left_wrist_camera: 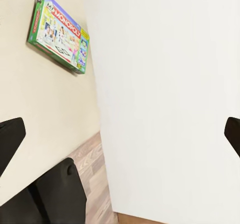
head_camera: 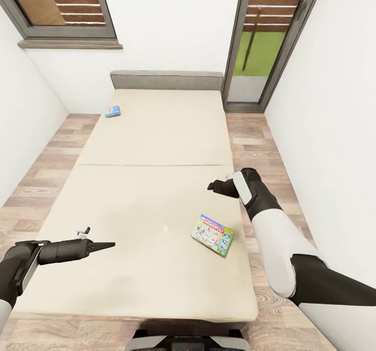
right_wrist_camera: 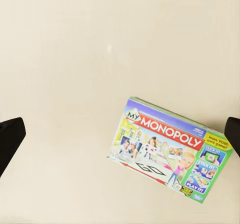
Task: Put all the toys in the child's room - the three board games (two on the bed and one on the table), the two jigsaw puzzles on the table, and the tennis ball on the table - inside the toy box on the table in the child's room.
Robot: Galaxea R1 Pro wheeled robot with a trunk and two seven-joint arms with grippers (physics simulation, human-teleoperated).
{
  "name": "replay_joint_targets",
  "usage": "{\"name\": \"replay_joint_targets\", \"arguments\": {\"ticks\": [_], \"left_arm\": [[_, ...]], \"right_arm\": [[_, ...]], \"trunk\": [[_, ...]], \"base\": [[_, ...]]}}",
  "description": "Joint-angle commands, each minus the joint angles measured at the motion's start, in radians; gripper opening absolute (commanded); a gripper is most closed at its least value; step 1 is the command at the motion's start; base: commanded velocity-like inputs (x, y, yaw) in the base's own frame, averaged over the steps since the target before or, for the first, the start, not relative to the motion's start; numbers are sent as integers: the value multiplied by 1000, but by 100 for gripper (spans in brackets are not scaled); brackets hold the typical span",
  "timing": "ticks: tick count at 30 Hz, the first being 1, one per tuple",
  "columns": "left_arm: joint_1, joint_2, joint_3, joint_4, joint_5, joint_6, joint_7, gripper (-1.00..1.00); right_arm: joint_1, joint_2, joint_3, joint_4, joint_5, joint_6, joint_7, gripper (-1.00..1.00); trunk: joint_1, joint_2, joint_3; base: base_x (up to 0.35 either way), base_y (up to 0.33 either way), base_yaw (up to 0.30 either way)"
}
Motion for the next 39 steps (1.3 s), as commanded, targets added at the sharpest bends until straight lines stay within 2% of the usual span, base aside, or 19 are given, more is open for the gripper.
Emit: {"name": "replay_joint_targets", "arguments": {"ticks": [1, 32, 39], "left_arm": [[0, 1, 0, 0, 0, 11, -4, 100], [0, -1, -2, 0, 0, 10, -4, 100], [0, -2, -3, 0, 0, 10, -4, 100]], "right_arm": [[-2, 1, -4, -1, -11, 3, -10, 100], [-7, 2, -4, 3, -11, -2, -12, 100], [-30, -1, -4, 11, -10, -5, -13, 100]], "trunk": [[0, -2, -3], [0, -2, -54], [0, -2, -66]], "base": [[0, 0, 0], [0, 0, 0], [0, 0, 0]]}}
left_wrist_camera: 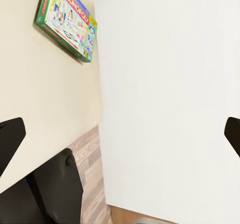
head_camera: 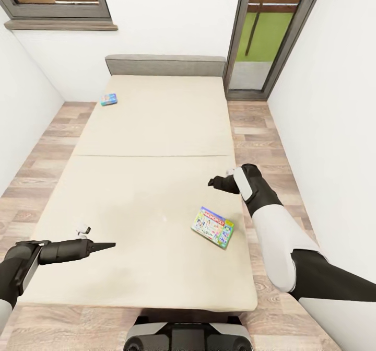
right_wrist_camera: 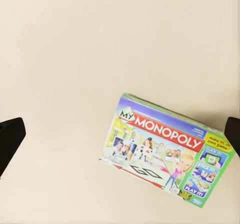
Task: Put all the toys in the child's room - the three board games (two on the bed and one on the table), the two jigsaw puzzles on the table, and the tennis ball on the table - inside the toy box on the table in the child's room.
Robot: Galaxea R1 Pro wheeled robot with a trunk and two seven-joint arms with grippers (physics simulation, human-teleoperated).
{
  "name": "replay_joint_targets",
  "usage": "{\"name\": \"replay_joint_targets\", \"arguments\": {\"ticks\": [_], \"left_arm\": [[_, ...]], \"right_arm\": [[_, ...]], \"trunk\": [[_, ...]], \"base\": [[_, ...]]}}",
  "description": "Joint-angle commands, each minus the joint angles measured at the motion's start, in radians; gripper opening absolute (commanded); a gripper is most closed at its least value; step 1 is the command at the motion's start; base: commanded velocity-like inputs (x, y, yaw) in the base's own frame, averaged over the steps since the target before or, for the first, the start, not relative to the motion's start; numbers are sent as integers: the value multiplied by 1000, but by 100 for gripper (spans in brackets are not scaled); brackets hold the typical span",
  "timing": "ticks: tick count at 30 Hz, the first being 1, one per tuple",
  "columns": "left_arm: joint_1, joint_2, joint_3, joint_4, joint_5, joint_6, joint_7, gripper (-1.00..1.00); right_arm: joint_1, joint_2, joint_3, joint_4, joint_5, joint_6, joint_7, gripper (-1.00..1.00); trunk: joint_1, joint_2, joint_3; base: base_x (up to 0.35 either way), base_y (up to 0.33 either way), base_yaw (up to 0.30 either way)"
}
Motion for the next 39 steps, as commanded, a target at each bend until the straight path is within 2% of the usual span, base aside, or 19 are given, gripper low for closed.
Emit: {"name": "replay_joint_targets", "arguments": {"ticks": [1, 12, 18, 29, 39], "left_arm": [[0, 0, 0, 0, 0, 11, -4, 100], [0, 1, 0, 0, 0, 10, -4, 100], [0, 1, 0, 0, 0, 10, -4, 100], [0, 2, 1, 0, 0, 10, -4, 100], [0, 1, 1, 0, 0, 10, -4, 100]], "right_arm": [[-4, 0, -4, 1, -11, 2, -10, 100], [-63, -11, -4, 79, -12, -11, -11, 100], [-89, -17, -4, 141, -11, -42, -13, 100], [-98, -20, -5, 182, -8, -73, -14, 100], [-99, -10, -6, 185, -7, -76, -15, 100]], "trunk": [[0, -2, -3], [0, -2, -21], [0, -2, -31], [0, -2, -49], [0, -2, -66]], "base": [[0, 0, 0], [0, 0, 0], [0, 0, 0], [0, 0, 0], [0, 0, 0]]}}
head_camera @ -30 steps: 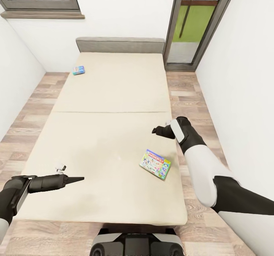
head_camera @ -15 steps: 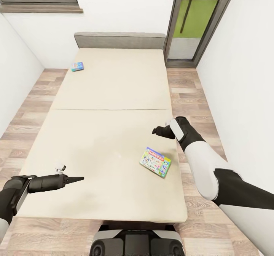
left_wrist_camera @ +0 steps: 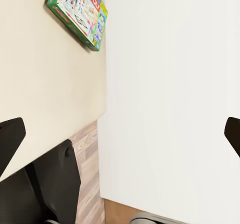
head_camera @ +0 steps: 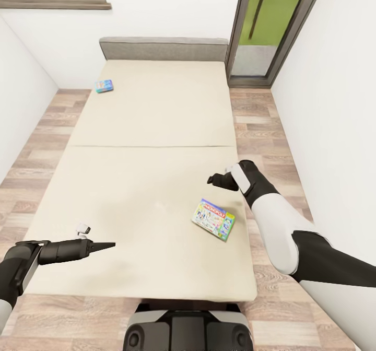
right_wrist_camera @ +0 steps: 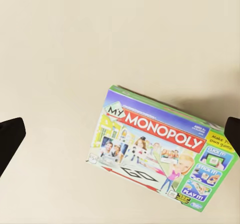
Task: Put all the toys in the child's room - the three board games (two on the bed and one on the table), the two jigsaw puzzles on the table, and the tennis ball on the table - inside the toy box on the table in the child's room.
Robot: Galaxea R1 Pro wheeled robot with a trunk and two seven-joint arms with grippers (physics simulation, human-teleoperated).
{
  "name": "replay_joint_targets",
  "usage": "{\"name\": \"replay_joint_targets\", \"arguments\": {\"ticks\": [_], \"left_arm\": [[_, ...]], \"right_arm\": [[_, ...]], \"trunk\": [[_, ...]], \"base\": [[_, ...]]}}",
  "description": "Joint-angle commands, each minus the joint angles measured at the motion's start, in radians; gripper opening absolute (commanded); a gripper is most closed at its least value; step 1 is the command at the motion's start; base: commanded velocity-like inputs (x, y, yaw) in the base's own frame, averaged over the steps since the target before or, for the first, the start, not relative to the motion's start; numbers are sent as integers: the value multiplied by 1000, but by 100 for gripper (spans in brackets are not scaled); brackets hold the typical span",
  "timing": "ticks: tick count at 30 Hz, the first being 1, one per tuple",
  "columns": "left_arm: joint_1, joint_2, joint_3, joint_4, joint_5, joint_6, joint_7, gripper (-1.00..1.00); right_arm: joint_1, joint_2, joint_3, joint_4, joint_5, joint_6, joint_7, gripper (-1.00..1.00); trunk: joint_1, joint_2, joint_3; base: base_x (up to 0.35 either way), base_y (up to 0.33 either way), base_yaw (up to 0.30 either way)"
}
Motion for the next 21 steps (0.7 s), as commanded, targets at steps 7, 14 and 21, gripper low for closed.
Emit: {"name": "replay_joint_targets", "arguments": {"ticks": [7, 14, 21], "left_arm": [[0, 0, -1, 0, 0, 11, -4, 100], [0, 0, -1, 0, 0, 11, -4, 100], [0, 1, -1, 0, 0, 10, -4, 100]], "right_arm": [[0, 4, -5, -1, -10, 1, -10, 100], [0, 5, -5, -1, -10, 2, -10, 100], [-1, 5, -5, -3, -10, 3, -10, 100]], "trunk": [[0, -2, -13], [0, -2, -24], [0, -2, -36]], "base": [[0, 0, 0], [0, 0, 0], [0, 0, 0]]}}
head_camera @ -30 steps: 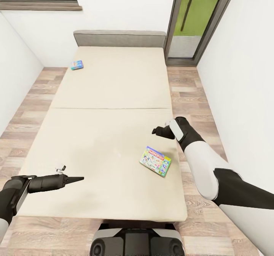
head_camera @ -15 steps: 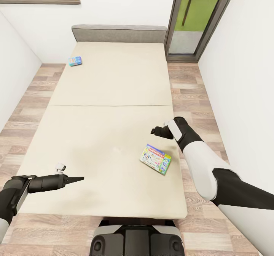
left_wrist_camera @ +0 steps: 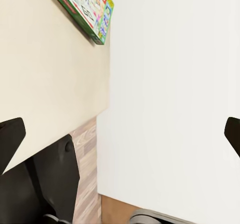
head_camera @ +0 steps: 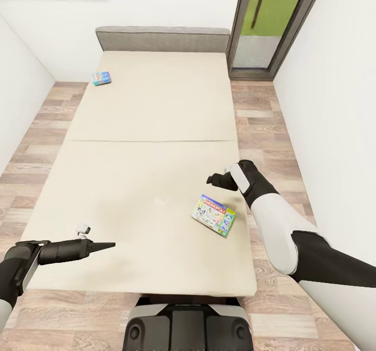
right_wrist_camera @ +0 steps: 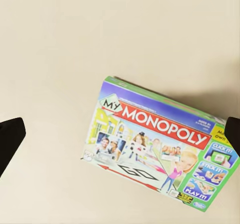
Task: Put all the toys in the child's room - the three board games (two on the bed and one on the table), the two jigsaw puzzles on the table, and the tennis ball on the table - inside the toy box on the table in the child's room.
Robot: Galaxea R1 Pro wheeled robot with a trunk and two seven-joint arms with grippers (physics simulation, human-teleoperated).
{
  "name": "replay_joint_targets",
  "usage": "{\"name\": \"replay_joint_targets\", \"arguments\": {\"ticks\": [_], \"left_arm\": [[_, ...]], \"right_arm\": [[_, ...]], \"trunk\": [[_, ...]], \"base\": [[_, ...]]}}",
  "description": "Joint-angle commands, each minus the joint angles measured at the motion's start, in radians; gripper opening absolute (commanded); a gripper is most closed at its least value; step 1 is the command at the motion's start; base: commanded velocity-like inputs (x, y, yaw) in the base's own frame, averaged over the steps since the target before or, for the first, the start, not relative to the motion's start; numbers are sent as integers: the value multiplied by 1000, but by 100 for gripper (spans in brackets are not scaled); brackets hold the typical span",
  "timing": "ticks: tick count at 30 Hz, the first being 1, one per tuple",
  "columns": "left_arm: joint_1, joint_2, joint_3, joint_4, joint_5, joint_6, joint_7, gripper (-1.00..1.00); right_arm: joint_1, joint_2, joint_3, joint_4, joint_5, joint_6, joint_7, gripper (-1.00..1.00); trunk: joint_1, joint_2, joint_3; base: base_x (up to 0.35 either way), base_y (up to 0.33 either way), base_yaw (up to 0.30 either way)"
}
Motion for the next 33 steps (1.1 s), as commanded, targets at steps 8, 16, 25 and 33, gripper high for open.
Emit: {"name": "replay_joint_targets", "arguments": {"ticks": [8, 16, 25, 33], "left_arm": [[0, 2, 1, -3, 0, 10, -4, 100], [-1, 2, 4, -14, 1, 16, -4, 100], [-33, 0, 6, -71, 18, 68, -4, 100], [-69, -1, 6, -86, 56, 93, -4, 100]], "right_arm": [[-2, 1, -3, -3, -10, 7, -10, 100], [-5, -2, -2, -9, -12, 16, -9, 100], [-26, -7, -1, -11, -14, 20, -8, 100], [-33, -7, -1, -11, -14, 20, -8, 100]], "trunk": [[0, -2, -14], [0, -2, -28], [0, -2, -43], [0, -2, -56]], "base": [[0, 0, 0], [0, 0, 0], [0, 0, 0], [0, 0, 0]]}}
